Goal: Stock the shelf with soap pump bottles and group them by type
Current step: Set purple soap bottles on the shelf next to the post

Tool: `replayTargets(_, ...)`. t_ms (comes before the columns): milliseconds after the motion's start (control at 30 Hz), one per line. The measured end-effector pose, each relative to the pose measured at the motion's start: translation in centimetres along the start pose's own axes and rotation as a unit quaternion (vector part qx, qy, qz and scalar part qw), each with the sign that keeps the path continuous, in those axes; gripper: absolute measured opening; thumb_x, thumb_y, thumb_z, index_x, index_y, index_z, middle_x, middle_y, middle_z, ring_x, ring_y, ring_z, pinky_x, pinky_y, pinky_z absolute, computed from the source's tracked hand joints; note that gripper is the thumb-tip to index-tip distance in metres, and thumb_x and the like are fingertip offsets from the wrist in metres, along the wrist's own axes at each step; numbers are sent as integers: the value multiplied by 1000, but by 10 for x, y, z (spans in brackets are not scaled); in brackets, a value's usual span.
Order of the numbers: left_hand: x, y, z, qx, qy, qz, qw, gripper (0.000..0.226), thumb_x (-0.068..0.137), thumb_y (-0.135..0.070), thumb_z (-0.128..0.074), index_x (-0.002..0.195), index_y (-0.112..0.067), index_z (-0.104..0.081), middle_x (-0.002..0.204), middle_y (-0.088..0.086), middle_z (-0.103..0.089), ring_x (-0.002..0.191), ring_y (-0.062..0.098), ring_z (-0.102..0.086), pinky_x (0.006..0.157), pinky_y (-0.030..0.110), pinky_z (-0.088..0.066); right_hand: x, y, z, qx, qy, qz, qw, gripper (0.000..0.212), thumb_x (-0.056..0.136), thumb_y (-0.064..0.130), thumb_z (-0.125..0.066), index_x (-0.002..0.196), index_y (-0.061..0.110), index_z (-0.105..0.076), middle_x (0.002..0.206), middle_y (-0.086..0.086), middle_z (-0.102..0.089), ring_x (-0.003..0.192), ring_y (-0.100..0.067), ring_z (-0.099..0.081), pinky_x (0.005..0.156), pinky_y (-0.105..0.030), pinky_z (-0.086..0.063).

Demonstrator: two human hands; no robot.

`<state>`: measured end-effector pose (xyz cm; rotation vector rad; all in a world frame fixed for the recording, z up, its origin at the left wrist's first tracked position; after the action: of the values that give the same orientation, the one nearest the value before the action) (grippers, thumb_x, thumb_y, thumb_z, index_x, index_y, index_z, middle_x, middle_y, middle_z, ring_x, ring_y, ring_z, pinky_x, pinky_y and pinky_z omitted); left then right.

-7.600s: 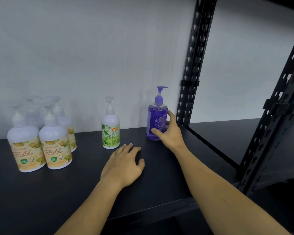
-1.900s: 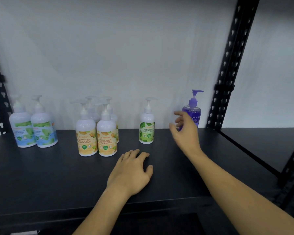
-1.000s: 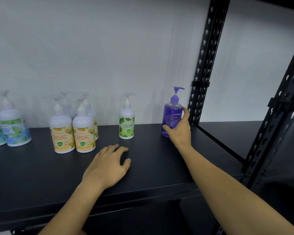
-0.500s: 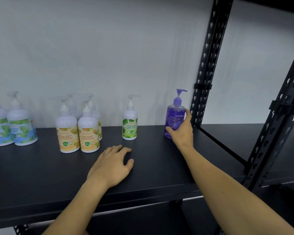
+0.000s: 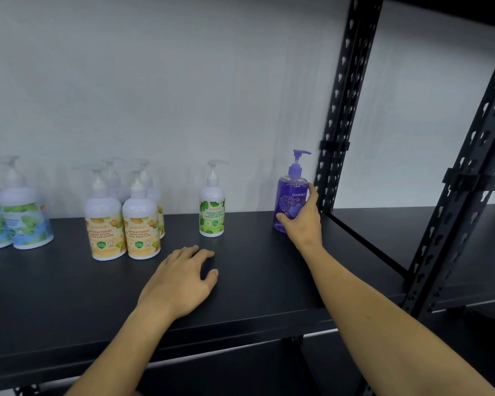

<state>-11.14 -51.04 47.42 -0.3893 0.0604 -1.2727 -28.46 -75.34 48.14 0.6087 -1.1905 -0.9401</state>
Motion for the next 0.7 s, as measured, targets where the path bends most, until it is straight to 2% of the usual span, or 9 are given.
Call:
replayTargets(200, 1, 3, -3, 0, -7, -4, 1000, 51, 99, -51, -38, 148, -37, -33, 160, -4, -25, 149, 15, -17, 120, 35, -19, -1, 1, 0, 3, 4, -12, 1000, 107, 72, 10, -86, 152, 33, -19, 139, 0, -50, 119, -17, -56, 84, -20, -50)
replayTargets(300, 3, 4, -4, -2, -15, -9, 1000, 50, 99, -50, -39, 147, -37, -35, 159, -4, -28, 147, 15, -20, 119, 33, -21, -3, 2, 3, 6, 0, -22, 1000, 108, 73, 6, -85, 153, 33, -18, 137, 0, -52, 109, -12, -59, 66, -6, -49)
replayTargets(333, 3, 4, -4, -4, -18, -9, 1000, 50, 99, -50, -40, 147, -37, -36, 159, -4, -29, 147, 15, -21, 118, 33, -22, -5, 4, 3, 12, 3, -29, 1000, 109, 73, 6, -85, 154, 33, -17, 136, 0, -52, 106, -10, -60, 64, -7, -50)
replayTargets(367, 3, 3, -3, -6, -21, -9, 1000, 49, 99, -49, -40, 146, -37, -37, 158, -4, -30, 146, 15, -22, 118, 33, -22, -8, 6, 3, 13, 6, -36, 999, 110, 73, 8, -86, 154, 32, -15, 137, -1, -51, 107, -11, -60, 70, -13, -55)
replayTargets(400, 3, 3, -2, -7, -21, -10, 1000, 49, 99, -49, -41, 146, -36, -39, 157, -4, -31, 146, 15, -23, 117, 33, -23, -13, 7, 4, 1, 8, -43, 999, 111, 74, 13, -86, 155, 32, -13, 138, -4, -50, 112, -16, -60, 81, -25, -58)
replayTargets(467, 3, 3, -1, -6, -23, -10, 1000, 48, 98, -47, -42, 144, -36, -41, 156, -4, -34, 144, 15, -26, 116, 34, -26, -25, 13, 4, -52, 18, -73, 996, 109, 78, 24, -83, 156, 26, -8, 141, -12, -45, 122, -28, -54, 98, -44, -53)
replayTargets(533, 1, 2, 3, -8, -29, -9, 1000, 46, 98, -44, -44, 143, -33, -44, 153, -4, -38, 141, 16, -31, 113, 35, -30, -40, 20, 5, -132, 52, -107, 984, 97, 83, 33, -76, 155, 16, -12, 144, -18, -39, 129, -36, -46, 103, -47, -47)
replayTargets(600, -1, 0, 7, -16, -45, -12, 999, 44, 97, -39, -47, 140, -29, -49, 148, -5, -45, 136, 16, -37, 109, 36, -35, -60, 31, 8, -234, 113, -120, 958, 83, 88, 41, -68, 150, 8, -24, 147, -20, -35, 134, -39, -37, 105, -47, -41)
replayTargets(700, -10, -3, 13, -21, -64, -14, 998, 41, 97, -33, -49, 136, -25, -54, 141, -3, -52, 130, 17, -43, 104, 36, -40, -90, 55, 12, -294, 193, -79, 933, 70, 91, 50, -59, 143, 7, -39, 148, -16, -37, 134, -37, -36, 108, -48, -39)
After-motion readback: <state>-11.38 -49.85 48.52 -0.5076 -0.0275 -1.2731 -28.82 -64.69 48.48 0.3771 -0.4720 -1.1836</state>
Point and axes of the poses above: each hand's wrist, its own x-axis towards the middle knuckle, its own z-axis out of the back of the hand, y = z × x, the point moved 1 cm from there along x, towards the middle knuckle
